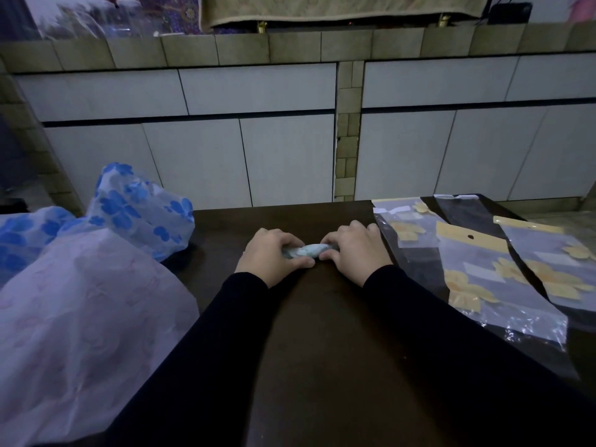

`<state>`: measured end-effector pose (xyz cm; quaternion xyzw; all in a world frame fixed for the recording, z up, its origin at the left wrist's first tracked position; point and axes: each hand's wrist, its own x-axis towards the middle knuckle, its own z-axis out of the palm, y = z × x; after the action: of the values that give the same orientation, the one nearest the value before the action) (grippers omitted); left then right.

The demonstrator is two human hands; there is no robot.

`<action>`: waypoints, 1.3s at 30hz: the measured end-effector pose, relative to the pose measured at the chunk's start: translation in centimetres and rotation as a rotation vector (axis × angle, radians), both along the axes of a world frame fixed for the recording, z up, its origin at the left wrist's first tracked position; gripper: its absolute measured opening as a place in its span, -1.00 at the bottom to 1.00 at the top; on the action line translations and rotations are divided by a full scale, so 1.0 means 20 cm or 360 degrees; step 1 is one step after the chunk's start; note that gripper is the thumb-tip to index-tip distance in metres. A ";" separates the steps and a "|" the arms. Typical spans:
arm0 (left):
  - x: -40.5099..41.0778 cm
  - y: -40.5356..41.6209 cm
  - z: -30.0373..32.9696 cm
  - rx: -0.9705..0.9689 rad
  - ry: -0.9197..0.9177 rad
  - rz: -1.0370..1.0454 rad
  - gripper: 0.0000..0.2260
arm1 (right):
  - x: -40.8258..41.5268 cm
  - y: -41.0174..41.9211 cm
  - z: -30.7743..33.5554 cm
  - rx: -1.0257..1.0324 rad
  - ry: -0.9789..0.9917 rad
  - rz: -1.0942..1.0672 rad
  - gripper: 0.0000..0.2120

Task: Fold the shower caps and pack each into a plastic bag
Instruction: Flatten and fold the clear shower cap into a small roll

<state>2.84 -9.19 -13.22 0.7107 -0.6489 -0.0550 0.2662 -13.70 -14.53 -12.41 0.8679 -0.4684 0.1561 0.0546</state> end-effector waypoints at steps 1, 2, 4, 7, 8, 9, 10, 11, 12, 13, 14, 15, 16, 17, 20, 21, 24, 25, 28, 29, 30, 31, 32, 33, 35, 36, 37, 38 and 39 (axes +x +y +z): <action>0.00 0.00 0.00 0.0009 -0.0001 0.0009 -0.65 | 0.00 0.00 0.00 0.0004 -0.0008 -0.0004 -0.71; 0.00 0.01 0.00 0.0009 0.0019 0.0014 -0.67 | -0.01 0.00 0.00 0.0015 -0.0029 -0.0009 -0.71; -0.01 0.01 0.00 -0.0011 0.0044 0.0003 -0.71 | -0.02 0.00 0.01 0.0050 -0.0094 -0.0003 -0.73; -0.01 0.02 0.00 -0.0063 -0.0068 -0.0031 -0.75 | -0.03 0.01 0.02 0.0100 -0.0161 0.0004 -0.73; -0.01 0.02 0.00 -0.0097 -0.0138 -0.0036 -0.75 | -0.04 0.02 0.02 0.0106 -0.0161 -0.0008 -0.72; -0.02 0.03 0.00 -0.0144 -0.0220 -0.0049 -0.74 | -0.04 0.02 0.02 0.0116 -0.0172 -0.0027 -0.71; -0.02 0.03 0.00 -0.0197 -0.0299 -0.0072 -0.74 | -0.04 0.03 0.02 0.0135 -0.0201 -0.0046 -0.71; -0.02 0.03 0.00 -0.0249 -0.0364 -0.0103 -0.74 | -0.04 0.03 0.02 0.0148 -0.0237 -0.0057 -0.71; -0.02 0.03 0.00 -0.0292 -0.0411 -0.0133 -0.75 | -0.04 0.03 0.02 0.0156 -0.0266 -0.0060 -0.72; -0.02 0.03 0.00 -0.0326 -0.0440 -0.0157 -0.77 | -0.05 0.02 0.02 0.0166 -0.0279 -0.0064 -0.72; -0.03 0.04 0.00 -0.0359 -0.0456 -0.0175 -0.78 | -0.05 0.02 0.02 0.0184 -0.0286 -0.0075 -0.73; -0.04 0.04 0.00 -0.0395 -0.0464 -0.0194 -0.78 | -0.06 0.02 0.02 0.0204 -0.0290 -0.0093 -0.73; -0.05 0.04 0.00 -0.0434 -0.0471 -0.0217 -0.78 | -0.07 0.02 0.03 0.0227 -0.0296 -0.0115 -0.72; -0.06 0.04 -0.01 -0.0468 -0.0484 -0.0246 -0.78 | -0.08 0.03 0.03 0.0249 -0.0305 -0.0137 -0.71; -0.11 0.05 0.00 -0.0565 -0.0567 -0.0340 -0.77 | -0.13 0.05 0.04 0.0307 -0.0360 -0.0179 -0.70; -0.12 0.05 0.00 -0.0600 -0.0598 -0.0362 -0.78 | -0.15 0.06 0.05 0.0316 -0.0373 -0.0185 -0.69; -0.15 0.07 0.01 -0.0693 -0.0635 -0.0410 -0.79 | -0.22 0.10 0.08 0.0311 -0.0411 -0.0240 -0.58; -0.16 0.07 0.01 -0.0702 -0.0627 -0.0426 -0.79 | -0.25 0.11 0.10 0.0268 -0.0393 -0.0286 -0.54; -0.17 0.09 0.01 -0.0713 -0.0608 -0.0433 -0.77 | -0.38 0.13 0.16 0.0071 -0.0241 -0.0535 -0.52; -0.17 0.09 0.01 -0.0716 -0.0612 -0.0423 -0.77 | -0.42 0.13 0.17 0.0051 -0.0168 -0.0631 -0.50; -0.18 0.09 0.01 -0.0723 -0.0616 -0.0412 -0.77 | -0.46 0.14 0.17 0.0070 -0.0087 -0.0712 -0.48; -0.18 0.09 0.01 -0.0727 -0.0619 -0.0398 -0.77 | -0.49 0.15 0.17 0.0118 -0.0008 -0.0770 -0.46; -0.19 0.09 0.01 -0.0729 -0.0622 -0.0386 -0.77 | -0.51 0.16 0.17 0.0168 0.0066 -0.0806 -0.43; -0.19 0.09 0.01 -0.0726 -0.0627 -0.0378 -0.77 | -0.53 0.17 0.16 0.0199 0.0129 -0.0825 -0.42; -0.21 0.10 0.02 -0.0715 -0.0632 -0.0375 -0.76 | -0.53 0.18 0.13 0.0194 0.0200 -0.0826 -0.44; -0.21 0.10 0.02 -0.0708 -0.0633 -0.0378 -0.76 | -0.52 0.19 0.11 0.0179 0.0203 -0.0822 -0.47; -0.21 0.10 0.02 -0.0700 -0.0632 -0.0381 -0.76 | -0.51 0.19 0.10 0.0163 0.0194 -0.0812 -0.52; -0.21 0.11 0.01 -0.0696 -0.0630 -0.0383 -0.76 | -0.50 0.19 0.09 0.0142 0.0187 -0.0798 -0.57; -0.20 0.11 0.01 -0.0689 -0.0624 -0.0379 -0.76 | -0.49 0.19 0.09 0.0121 0.0182 -0.0782 -0.62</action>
<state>-1.24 -7.03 -12.93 0.5534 -0.7632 0.1918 0.2729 -23.45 -10.69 -10.68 0.7369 -0.6669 0.0711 0.0845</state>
